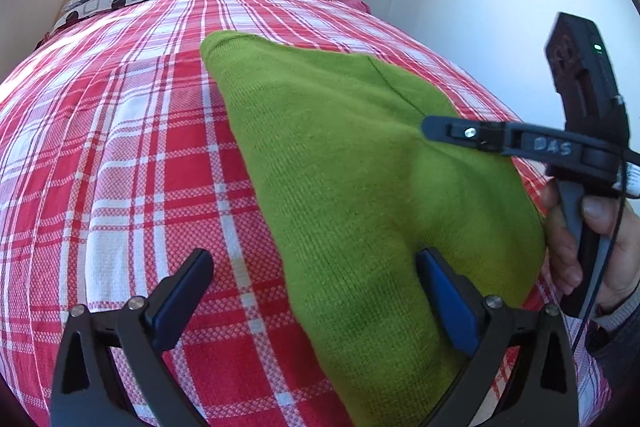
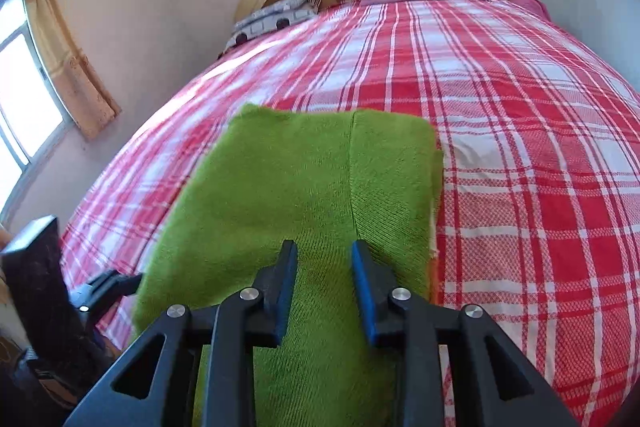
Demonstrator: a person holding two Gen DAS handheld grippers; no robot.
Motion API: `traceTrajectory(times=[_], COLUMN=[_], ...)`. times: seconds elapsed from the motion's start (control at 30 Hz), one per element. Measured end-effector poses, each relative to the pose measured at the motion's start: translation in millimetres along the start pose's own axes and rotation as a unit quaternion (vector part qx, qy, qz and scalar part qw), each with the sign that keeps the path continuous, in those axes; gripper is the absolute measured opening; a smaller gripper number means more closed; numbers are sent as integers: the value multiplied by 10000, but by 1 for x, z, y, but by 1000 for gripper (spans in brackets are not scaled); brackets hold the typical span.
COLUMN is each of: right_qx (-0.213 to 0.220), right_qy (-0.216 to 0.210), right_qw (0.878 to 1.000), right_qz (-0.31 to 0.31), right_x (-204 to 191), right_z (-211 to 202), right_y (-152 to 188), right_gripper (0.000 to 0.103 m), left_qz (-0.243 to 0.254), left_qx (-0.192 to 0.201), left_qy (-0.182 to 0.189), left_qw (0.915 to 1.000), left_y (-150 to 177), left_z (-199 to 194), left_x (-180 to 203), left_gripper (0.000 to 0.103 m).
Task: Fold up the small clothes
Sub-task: 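Lift the bundle end with the right gripper and fold it over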
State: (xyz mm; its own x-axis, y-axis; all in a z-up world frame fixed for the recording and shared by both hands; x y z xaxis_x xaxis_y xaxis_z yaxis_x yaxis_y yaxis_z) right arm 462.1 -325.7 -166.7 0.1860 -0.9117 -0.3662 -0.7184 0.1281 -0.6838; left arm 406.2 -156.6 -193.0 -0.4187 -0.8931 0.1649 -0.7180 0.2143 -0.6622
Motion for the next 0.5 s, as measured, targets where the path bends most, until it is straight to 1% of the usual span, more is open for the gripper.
traceTrajectory(times=[0.03,0.1,0.17,0.23,0.3,0.37,0.43,0.5], right_qx=[-64,-30,-72,-139,-147,-111,-117,-96], right_qy=[35,43,-81,-112,-90,-51,-113,-302], right_qw=[10000,9996,9999,9998,9995,9989,9988,9988], right_qz=[-42,-269,-112,-81,-250,-456,-472,-363], right_x=[3,3,2,2,1,1,1,2], right_z=[3,5,2,2,3,4,3,-4], right_y=[6,9,6,5,8,11,12,9], right_gripper=[29,29,30,30,30,30,30,30], left_qz=[-51,-102,-10,-15,-164,-496,-706,-581], left_qx=[3,-20,-32,-21,-51,7,-15,-2], left_qy=[31,82,28,61,207,363,407,303], left_qw=[10000,9999,10000,10000,9996,9981,9967,9979], left_y=[0,1,2,-1,-5,-11,-13,-12], left_z=[0,1,1,1,2,4,8,10], left_x=[-1,-1,2,4,2,-4,-6,-2], left_gripper=[103,103,103,103,103,103,103,103])
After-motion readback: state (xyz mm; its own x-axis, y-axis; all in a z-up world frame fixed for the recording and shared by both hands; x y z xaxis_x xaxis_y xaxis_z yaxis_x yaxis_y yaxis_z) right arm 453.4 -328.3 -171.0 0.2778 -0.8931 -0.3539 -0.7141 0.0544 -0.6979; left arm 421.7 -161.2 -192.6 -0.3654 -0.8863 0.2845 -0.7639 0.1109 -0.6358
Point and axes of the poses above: each gripper's, at about its wrist camera, not at the fingertips, and z roughly the way its jaws point, x to its right, y to its underside, the point moved 10 cm from there along z, roughly the way its jaws point, and after that the axes turned 3 degrees about -y, right-handed, at the moved point
